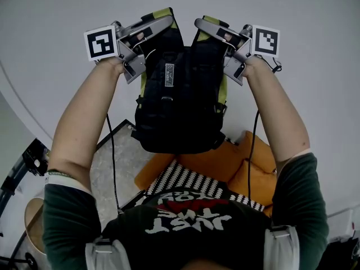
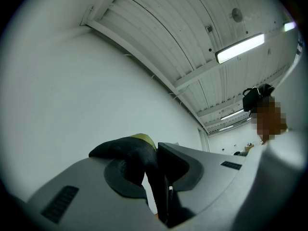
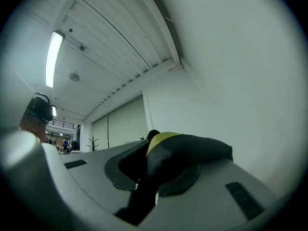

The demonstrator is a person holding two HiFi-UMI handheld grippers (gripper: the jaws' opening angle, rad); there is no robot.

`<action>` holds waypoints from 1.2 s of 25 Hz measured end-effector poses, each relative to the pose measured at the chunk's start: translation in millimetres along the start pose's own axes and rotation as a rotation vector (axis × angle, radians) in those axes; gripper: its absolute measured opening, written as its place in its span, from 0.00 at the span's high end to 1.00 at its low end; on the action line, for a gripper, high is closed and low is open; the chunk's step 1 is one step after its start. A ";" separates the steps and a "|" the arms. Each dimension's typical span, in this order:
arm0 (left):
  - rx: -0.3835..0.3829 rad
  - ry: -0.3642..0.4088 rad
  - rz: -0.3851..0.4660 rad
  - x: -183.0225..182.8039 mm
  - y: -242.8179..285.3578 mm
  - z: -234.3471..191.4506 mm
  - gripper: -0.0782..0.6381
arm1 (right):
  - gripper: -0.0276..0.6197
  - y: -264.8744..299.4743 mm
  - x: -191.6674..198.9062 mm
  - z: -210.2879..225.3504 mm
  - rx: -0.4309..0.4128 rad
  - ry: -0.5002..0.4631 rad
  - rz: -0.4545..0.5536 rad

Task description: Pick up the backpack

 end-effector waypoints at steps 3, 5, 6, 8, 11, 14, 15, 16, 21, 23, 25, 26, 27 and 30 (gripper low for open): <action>-0.005 -0.007 -0.001 -0.1 0.1 0.6 0.77 | 0.85 -0.6 0.1 -1.3 0.004 0.002 -0.002; -0.011 -0.009 -0.002 -0.3 -0.1 0.3 0.77 | 0.85 -0.6 0.3 -1.9 0.004 0.002 -0.004; -0.013 -0.011 -0.002 -0.3 -0.1 0.2 0.78 | 0.86 -0.5 0.4 -2.1 0.005 0.003 -0.005; -0.015 -0.014 -0.003 -0.7 0.1 1.0 0.78 | 0.86 -0.5 0.4 -3.0 0.010 0.002 -0.006; -0.013 -0.011 -0.005 -1.8 0.8 4.3 0.78 | 0.86 -0.5 -0.3 -4.5 0.029 -0.012 -0.005; -0.012 -0.011 -0.003 -2.3 1.1 5.0 0.78 | 0.86 0.0 0.1 -5.2 0.037 -0.031 -0.005; -0.011 -0.011 -0.002 -2.0 1.1 4.4 0.78 | 0.86 0.0 0.6 -5.1 0.038 -0.037 -0.006; -0.011 -0.011 -0.002 -1.8 0.9 3.9 0.78 | 0.86 -0.2 1.0 -4.8 0.038 -0.041 -0.007; -0.010 0.001 -0.005 -1.8 0.7 3.9 0.78 | 0.86 0.1 0.8 -5.1 0.035 -0.059 -0.007; -0.011 0.004 -0.006 -1.6 0.5 3.8 0.78 | 0.86 0.3 1.0 -5.3 0.031 -0.064 -0.007; -0.011 0.005 -0.007 -1.3 0.9 3.3 0.78 | 0.86 0.3 1.3 -4.8 0.028 -0.067 -0.010; -0.011 0.006 -0.007 -1.1 1.0 3.0 0.78 | 0.86 0.2 1.5 -4.5 0.027 -0.068 -0.011; -0.012 0.008 -0.008 -0.9 0.9 2.9 0.78 | 0.86 0.2 1.7 -4.3 0.027 -0.070 -0.013; -0.014 0.010 -0.008 -1.1 0.7 3.2 0.78 | 0.86 0.0 1.9 -4.2 0.030 -0.074 -0.015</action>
Point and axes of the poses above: the fingertips, and each gripper's own axes: y forward along the fingers, z to its right, x out of its underside, the point moved 1 cm from there along -y, backward along the fingers, and after that the axes turned 5 degrees about x, right-handed, at the moved point
